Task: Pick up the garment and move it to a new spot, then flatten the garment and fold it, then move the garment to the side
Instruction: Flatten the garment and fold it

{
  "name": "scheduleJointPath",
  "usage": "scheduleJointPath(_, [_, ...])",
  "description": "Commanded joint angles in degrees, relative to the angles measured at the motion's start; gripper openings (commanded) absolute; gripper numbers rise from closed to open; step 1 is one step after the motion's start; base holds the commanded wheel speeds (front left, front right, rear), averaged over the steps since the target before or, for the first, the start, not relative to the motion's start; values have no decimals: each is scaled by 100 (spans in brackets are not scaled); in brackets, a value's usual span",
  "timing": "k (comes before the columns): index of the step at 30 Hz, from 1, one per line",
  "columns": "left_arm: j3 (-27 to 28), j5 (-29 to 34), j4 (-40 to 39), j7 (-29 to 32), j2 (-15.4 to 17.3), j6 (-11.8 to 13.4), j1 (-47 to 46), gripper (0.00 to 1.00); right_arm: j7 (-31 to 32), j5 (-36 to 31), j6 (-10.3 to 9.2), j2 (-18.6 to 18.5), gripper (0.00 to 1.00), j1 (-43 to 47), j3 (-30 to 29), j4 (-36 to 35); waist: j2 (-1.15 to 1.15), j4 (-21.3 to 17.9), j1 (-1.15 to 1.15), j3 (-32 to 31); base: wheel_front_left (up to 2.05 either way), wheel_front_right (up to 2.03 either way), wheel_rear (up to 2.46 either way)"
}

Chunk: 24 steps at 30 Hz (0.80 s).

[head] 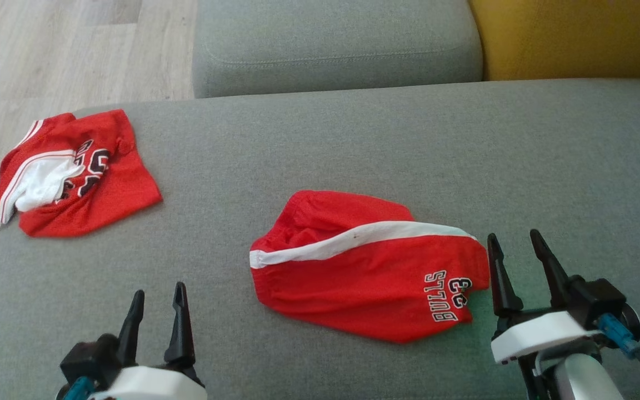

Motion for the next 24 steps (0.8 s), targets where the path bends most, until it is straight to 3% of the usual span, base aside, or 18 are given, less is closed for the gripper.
scheduleJointPath(1, [144, 29, -212, -71, -31, 14, -265, 100, -63, 37, 43, -21, 100, -305, 122, -207, 0, 12, 0, -4, 0, 0, 0])
scheduleJointPath(8, [115, 53, -189, -71, -31, 4, -254, 100, -63, 92, 43, -21, 100, -351, 139, -243, 0, 38, 0, 23, 0, 0, 0])
scheduleJointPath(13, [-115, 99, 142, -20, -22, -187, -427, 100, -63, 98, 43, -21, 100, -376, 155, -267, 0, 43, 0, 102, 0, 0, 0])
scheduleJointPath(17, [-396, -35, 446, 881, 58, -515, -1008, 100, -63, 52, 43, -21, 100, -447, 175, -288, 0, 18, 0, 276, 0, 0, 0])
scheduleJointPath(24, [-487, -398, 586, 1814, 82, -757, -1682, 100, -63, -18, 43, -21, 100, -622, 166, -349, 0, -63, 0, 612, 0, 0, 0])
